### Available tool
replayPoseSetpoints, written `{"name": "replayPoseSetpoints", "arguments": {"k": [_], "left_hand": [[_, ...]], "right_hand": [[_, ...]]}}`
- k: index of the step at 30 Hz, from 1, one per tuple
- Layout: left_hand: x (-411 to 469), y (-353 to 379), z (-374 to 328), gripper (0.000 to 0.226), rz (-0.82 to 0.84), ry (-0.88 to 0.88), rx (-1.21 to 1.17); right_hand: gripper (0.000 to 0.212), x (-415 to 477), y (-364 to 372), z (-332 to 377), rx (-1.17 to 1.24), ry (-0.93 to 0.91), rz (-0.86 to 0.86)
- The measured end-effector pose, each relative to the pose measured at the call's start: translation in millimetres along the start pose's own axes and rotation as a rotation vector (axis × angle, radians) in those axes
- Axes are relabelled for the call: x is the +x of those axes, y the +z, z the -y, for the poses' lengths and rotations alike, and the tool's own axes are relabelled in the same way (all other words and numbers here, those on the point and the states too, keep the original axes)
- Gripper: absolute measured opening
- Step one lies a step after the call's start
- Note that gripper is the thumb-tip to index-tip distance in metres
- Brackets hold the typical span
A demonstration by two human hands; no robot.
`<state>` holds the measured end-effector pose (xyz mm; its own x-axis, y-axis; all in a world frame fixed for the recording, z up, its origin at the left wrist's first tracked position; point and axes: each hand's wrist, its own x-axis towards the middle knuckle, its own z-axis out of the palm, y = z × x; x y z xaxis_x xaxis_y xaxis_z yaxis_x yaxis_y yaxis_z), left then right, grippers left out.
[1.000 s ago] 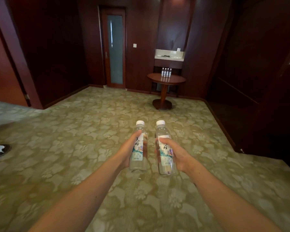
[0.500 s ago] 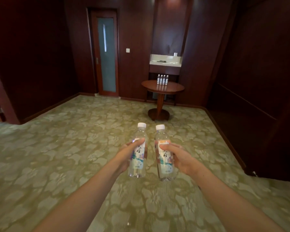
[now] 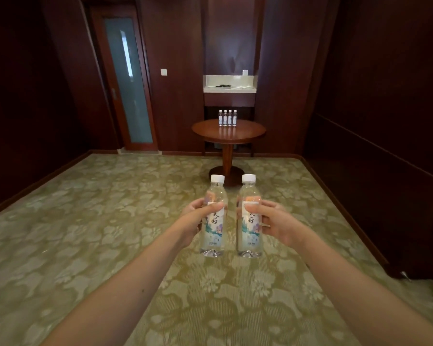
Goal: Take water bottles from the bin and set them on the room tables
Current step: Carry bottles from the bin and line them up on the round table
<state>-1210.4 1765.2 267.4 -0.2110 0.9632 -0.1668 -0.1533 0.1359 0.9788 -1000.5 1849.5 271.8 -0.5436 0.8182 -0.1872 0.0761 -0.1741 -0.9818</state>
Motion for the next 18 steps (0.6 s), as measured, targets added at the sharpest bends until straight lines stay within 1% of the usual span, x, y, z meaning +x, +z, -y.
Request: {"name": "replayPoseSetpoints", "arguments": {"k": [3, 5, 10, 13, 15, 18], "left_hand": [[84.6, 1.8, -9.7, 0.069, -0.036, -0.012, 0.006], [139.1, 5.7, -20.5, 0.067, -0.045, -0.023, 0.026], [259.8, 16.0, -43.7, 0.067, -0.076, -0.005, 0.049], [320.5, 20.0, -50.2, 0.057, -0.105, 0.0, 0.033], [362.4, 22.0, -55.2, 0.052, -0.113, 0.014, 0.031], [434.3, 23.8, -60.9, 0.068, -0.137, 0.042, 0.035]], "right_hand": [[0.063, 81.1, -32.6, 17.1, -0.002, -0.02, 0.015], [0.068, 134.3, -55.2, 31.4, -0.011, -0.019, 0.02], [0.06, 252.7, -107.2, 68.7, -0.002, -0.039, 0.045], [0.061, 312.7, -133.5, 79.5, 0.032, -0.026, 0.043], [0.057, 351.0, -151.5, 84.3, 0.04, -0.019, 0.043], [0.045, 415.6, -179.8, 87.2, 0.02, -0.006, 0.024]]}}
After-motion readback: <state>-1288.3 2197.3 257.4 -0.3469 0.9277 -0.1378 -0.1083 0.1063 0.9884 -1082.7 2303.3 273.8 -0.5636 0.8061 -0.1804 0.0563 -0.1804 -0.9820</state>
